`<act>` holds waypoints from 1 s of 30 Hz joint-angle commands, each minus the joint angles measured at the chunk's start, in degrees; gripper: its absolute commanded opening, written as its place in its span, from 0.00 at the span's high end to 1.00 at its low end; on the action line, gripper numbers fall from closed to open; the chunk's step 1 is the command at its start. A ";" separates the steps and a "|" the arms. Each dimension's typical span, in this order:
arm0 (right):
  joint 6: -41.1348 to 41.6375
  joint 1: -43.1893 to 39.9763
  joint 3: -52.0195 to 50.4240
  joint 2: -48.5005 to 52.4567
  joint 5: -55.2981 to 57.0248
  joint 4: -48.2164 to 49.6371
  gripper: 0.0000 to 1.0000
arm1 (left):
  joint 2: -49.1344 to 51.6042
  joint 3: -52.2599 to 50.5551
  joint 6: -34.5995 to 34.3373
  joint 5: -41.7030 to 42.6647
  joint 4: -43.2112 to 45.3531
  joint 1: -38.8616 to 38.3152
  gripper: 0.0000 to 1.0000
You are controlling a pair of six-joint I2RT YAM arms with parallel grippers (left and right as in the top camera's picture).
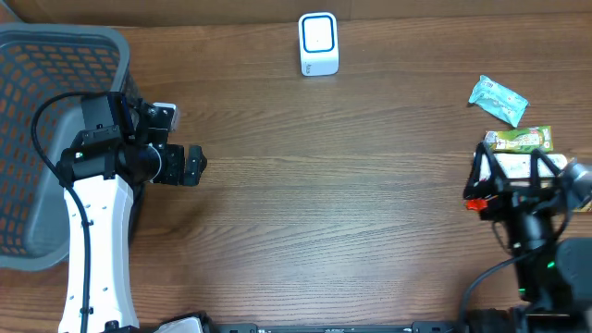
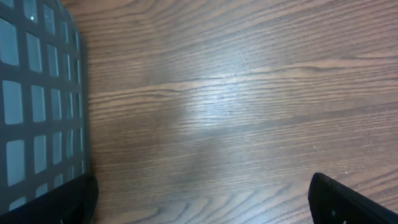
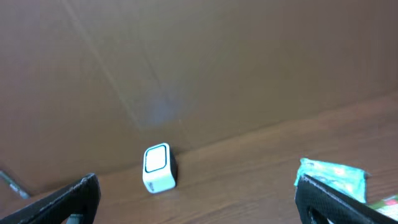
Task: Scan the item barcode
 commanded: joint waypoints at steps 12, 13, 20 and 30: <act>-4.55 2.08 -29.14 -17.18 0.39 18.62 0.00 | 0.26 0.94 1.07 0.48 0.00 -0.11 0.00; -5.97 2.71 -29.90 -18.27 0.37 18.62 0.00 | 0.24 0.94 1.07 0.48 0.00 -0.11 0.00; -8.76 4.52 -31.95 -22.45 0.57 14.64 0.00 | 0.26 0.94 1.07 0.48 0.00 -0.11 0.00; -8.00 4.57 -31.93 -22.34 -1.36 8.72 0.00 | 0.26 0.94 1.07 0.48 0.00 -0.11 0.01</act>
